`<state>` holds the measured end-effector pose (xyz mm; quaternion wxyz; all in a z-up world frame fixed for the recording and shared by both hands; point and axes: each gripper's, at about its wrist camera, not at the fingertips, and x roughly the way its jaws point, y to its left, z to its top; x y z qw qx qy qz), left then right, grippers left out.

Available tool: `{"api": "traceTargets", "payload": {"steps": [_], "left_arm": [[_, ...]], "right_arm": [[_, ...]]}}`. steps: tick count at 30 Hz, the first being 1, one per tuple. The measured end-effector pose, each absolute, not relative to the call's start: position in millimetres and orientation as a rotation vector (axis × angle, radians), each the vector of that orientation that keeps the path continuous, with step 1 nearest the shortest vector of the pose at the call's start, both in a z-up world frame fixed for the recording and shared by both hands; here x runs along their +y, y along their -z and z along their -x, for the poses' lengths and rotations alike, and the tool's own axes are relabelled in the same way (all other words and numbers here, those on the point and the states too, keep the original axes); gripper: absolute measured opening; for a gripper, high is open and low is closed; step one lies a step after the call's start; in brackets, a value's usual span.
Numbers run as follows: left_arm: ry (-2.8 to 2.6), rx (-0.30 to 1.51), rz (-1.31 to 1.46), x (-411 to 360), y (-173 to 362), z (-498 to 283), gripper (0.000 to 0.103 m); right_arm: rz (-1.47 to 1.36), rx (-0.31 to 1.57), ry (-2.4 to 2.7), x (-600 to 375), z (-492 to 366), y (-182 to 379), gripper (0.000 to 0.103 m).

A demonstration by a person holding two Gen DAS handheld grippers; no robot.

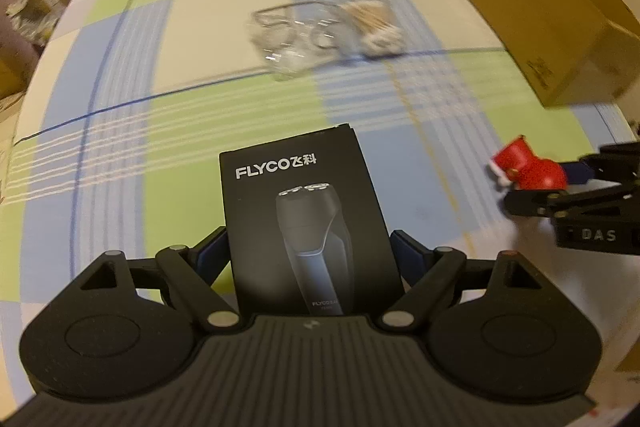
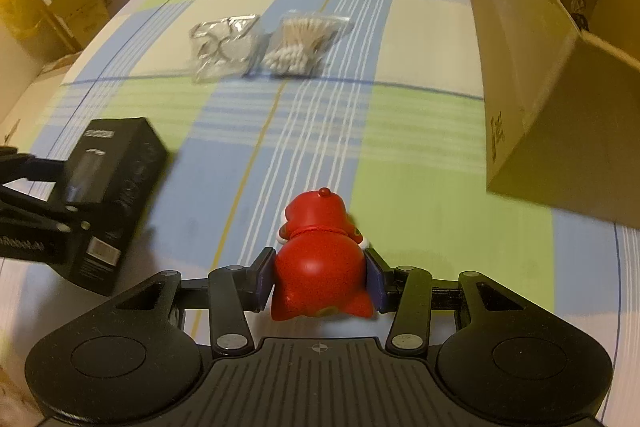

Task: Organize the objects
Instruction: 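Carry the black FLYCO box and red toy with both grippers over the cardboard box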

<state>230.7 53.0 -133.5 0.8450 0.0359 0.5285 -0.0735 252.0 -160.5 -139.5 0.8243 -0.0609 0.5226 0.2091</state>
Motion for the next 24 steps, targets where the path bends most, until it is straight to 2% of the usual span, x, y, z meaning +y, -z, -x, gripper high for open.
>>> {"api": "traceTargets", "payload": {"steps": [13, 16, 24], "left_arm": [[0.142, 1.147, -0.013, 31.2, 138.1, -232.5, 0.083], [0.134, 1.149, -0.019, 28.1, 138.5, -236.8, 0.077], [0.125, 1.149, -0.039, 17.4, 137.5, -230.6, 0.077]], "right_arm": [[0.102, 1.125, -0.453, -165.1, -245.1, 141.9, 0.044], [0.104, 1.119, -0.456, -164.6, -244.9, 142.4, 0.044], [0.099, 1.114, -0.481, -170.6, -242.0, 143.1, 0.044]]}}
